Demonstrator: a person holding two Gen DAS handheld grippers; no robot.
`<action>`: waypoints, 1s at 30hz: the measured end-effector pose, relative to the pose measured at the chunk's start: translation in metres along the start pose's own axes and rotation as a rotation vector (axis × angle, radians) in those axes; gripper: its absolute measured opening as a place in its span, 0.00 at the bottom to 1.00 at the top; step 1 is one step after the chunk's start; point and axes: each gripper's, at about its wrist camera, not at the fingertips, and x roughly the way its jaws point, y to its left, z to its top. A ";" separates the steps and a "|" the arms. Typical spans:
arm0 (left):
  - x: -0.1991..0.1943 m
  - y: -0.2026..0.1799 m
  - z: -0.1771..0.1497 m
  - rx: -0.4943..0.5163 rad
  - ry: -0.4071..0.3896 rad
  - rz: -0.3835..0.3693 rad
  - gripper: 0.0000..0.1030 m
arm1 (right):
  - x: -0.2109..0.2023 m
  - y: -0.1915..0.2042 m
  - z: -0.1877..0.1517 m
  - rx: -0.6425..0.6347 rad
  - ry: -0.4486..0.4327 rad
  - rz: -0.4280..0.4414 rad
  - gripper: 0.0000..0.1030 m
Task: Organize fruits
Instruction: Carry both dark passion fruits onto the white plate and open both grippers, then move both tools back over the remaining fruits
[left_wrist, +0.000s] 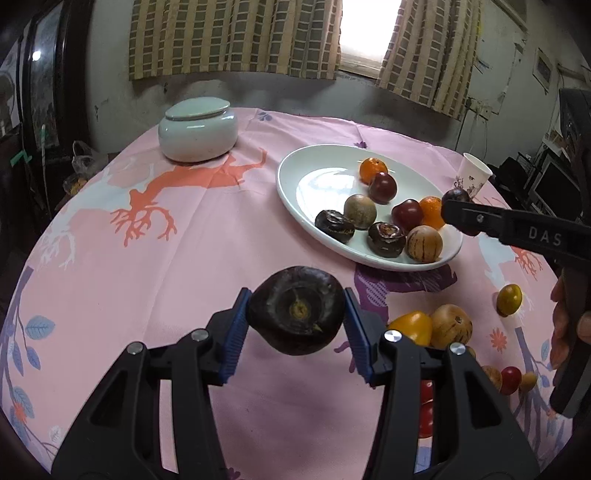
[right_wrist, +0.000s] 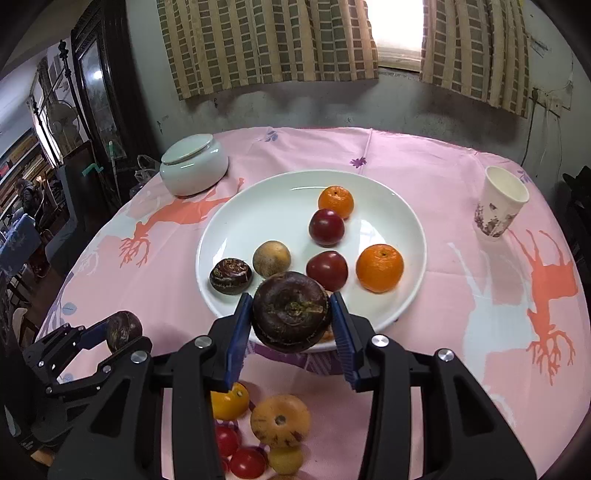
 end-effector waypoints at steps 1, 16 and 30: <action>0.000 0.000 0.003 -0.012 0.003 -0.015 0.48 | 0.006 0.001 0.002 0.004 0.007 0.007 0.42; 0.094 -0.037 0.085 0.063 0.075 0.017 0.51 | 0.060 -0.034 0.039 0.118 0.053 0.057 0.43; 0.028 -0.037 0.069 -0.023 -0.079 0.018 0.88 | 0.008 -0.065 0.014 0.262 -0.032 0.122 0.77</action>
